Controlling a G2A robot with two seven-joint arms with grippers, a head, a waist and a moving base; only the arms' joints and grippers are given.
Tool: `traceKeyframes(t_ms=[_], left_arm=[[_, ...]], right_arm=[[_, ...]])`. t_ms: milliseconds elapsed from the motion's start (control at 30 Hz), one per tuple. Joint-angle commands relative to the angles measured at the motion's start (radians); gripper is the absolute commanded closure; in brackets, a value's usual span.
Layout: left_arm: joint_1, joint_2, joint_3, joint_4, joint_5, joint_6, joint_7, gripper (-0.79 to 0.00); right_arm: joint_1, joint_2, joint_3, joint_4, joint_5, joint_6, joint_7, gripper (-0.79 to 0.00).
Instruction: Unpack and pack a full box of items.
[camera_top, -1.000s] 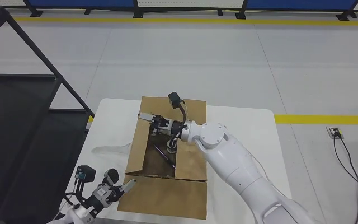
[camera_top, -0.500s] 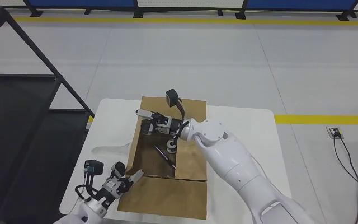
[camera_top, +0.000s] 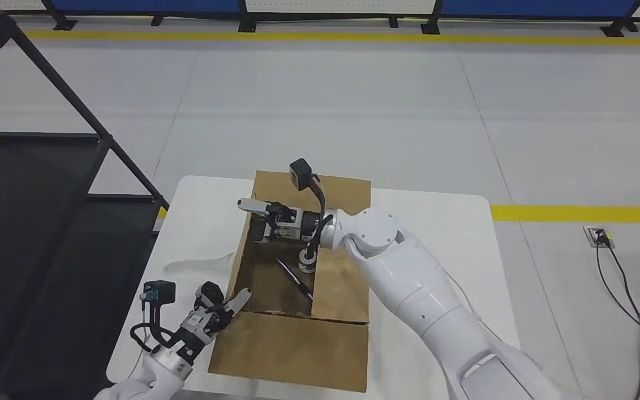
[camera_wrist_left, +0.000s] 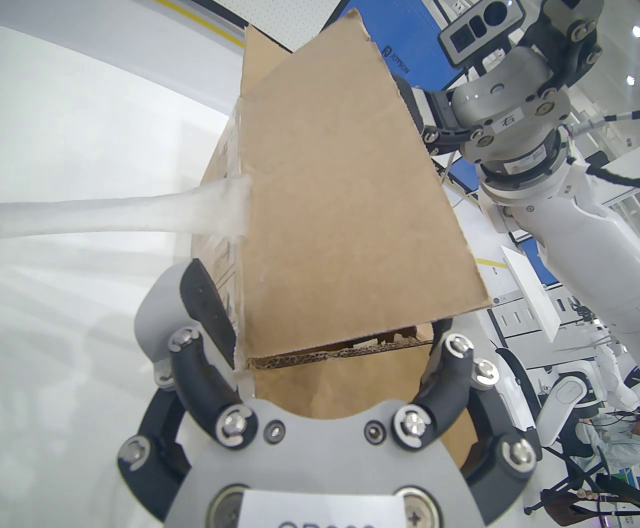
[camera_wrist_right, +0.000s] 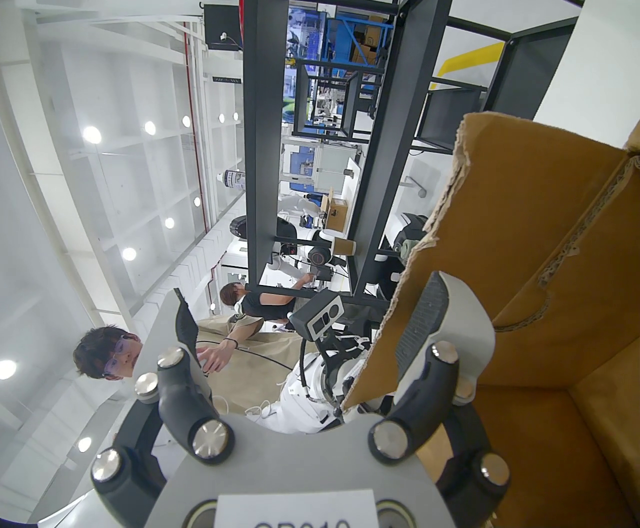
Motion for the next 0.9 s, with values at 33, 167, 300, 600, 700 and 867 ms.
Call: traceKeyframes(t_ms=[33,167,300,600,700,867], left_arm=[[0.005,-0.001,-0.007,0.002,-0.010,0.004,0.005,-0.785],[0.008,-0.002,-0.015,0.003,-0.030,0.009,0.011,-0.785],[0.011,-0.003,-0.026,-0.001,-0.043,0.015,0.018,-0.785],[0.022,-0.003,-0.101,0.006,-0.087,0.031,0.042,-0.785],[0.027,-0.002,-0.130,0.018,-0.104,0.038,0.047,-0.785],[0.034,-0.002,-0.166,0.043,-0.125,0.045,0.047,-0.785]], right_arm=[[0.005,-0.004,0.001,0.011,-0.002,-0.001,0.006,-0.785],[0.009,-0.009,0.004,0.026,-0.002,-0.003,0.012,-0.785],[0.013,-0.013,0.008,0.038,-0.003,-0.006,0.018,-0.785],[0.012,-0.007,0.036,0.058,-0.010,-0.032,0.034,-0.785],[0.007,0.000,0.045,0.057,-0.028,-0.033,0.040,-0.785],[-0.020,0.012,0.057,0.018,-0.065,-0.034,0.044,-0.785]])
